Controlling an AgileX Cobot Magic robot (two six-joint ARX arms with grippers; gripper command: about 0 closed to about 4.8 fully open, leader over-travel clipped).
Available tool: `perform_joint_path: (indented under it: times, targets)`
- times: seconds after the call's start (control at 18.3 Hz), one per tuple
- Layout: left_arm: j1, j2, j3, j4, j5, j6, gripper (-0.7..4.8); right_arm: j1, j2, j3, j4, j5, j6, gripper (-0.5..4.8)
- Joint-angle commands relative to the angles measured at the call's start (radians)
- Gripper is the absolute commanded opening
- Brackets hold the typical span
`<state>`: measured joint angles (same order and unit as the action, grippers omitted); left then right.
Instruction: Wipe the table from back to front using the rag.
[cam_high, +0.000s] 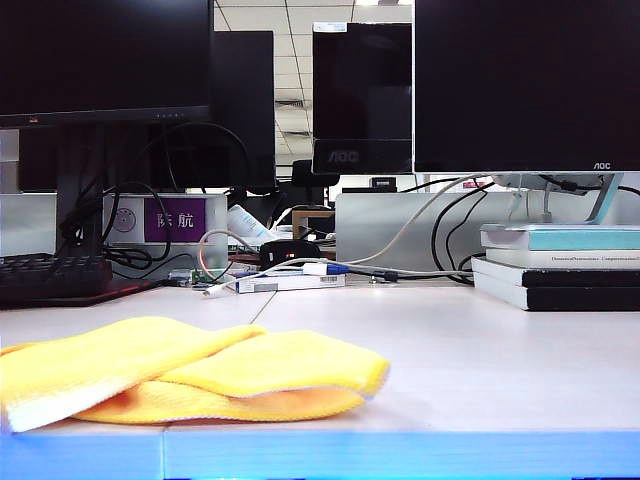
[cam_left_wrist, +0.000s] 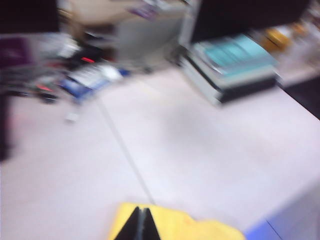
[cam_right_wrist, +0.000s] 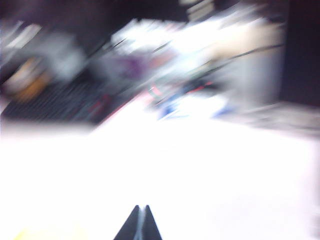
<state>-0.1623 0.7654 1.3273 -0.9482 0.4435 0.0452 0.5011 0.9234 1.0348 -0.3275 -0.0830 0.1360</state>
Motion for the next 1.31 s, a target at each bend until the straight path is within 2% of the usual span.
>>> perform_joint_path:
  times: [0.05, 0.16, 0.38, 0.44, 0.49, 0.55, 1.09, 1.31]
  targets:
    - [-0.088, 0.039, 0.028, -0.032, -0.013, 0.009, -0.06, 0.207, 0.133, 0.005, 0.007, 0.003, -0.065, -0.02]
    - [-0.126, 0.045, 0.028, -0.031, -0.063, 0.011, -0.06, 0.290, 0.209, 0.005, 0.002, 0.002, -0.066, -0.01]
    - [-0.136, 0.045, 0.031, -0.030, -0.089, 0.037, -0.06, 0.376, 0.350, 0.005, -0.014, -0.043, -0.066, 0.06]
    - [-0.136, 0.045, 0.031, -0.027, -0.087, 0.036, -0.06, 0.377, 0.375, 0.005, -0.011, -0.053, -0.066, 0.53]
    - [-0.136, 0.046, 0.031, -0.026, -0.084, 0.034, -0.06, 0.378, 0.403, 0.005, -0.004, -0.075, -0.066, 1.36]
    - [-0.136, 0.047, 0.031, -0.018, -0.084, 0.034, -0.06, 0.389, 0.478, 0.005, 0.021, -0.118, -0.066, 2.67]
    - [-0.136, 0.047, 0.031, -0.012, -0.081, 0.033, -0.06, 0.415, 0.764, 0.005, 0.280, -0.133, -0.066, 2.67]
    - [-0.136, 0.047, 0.031, -0.016, -0.080, 0.033, -0.05, 0.419, 0.891, 0.005, 0.339, -0.065, -0.066, 2.66]
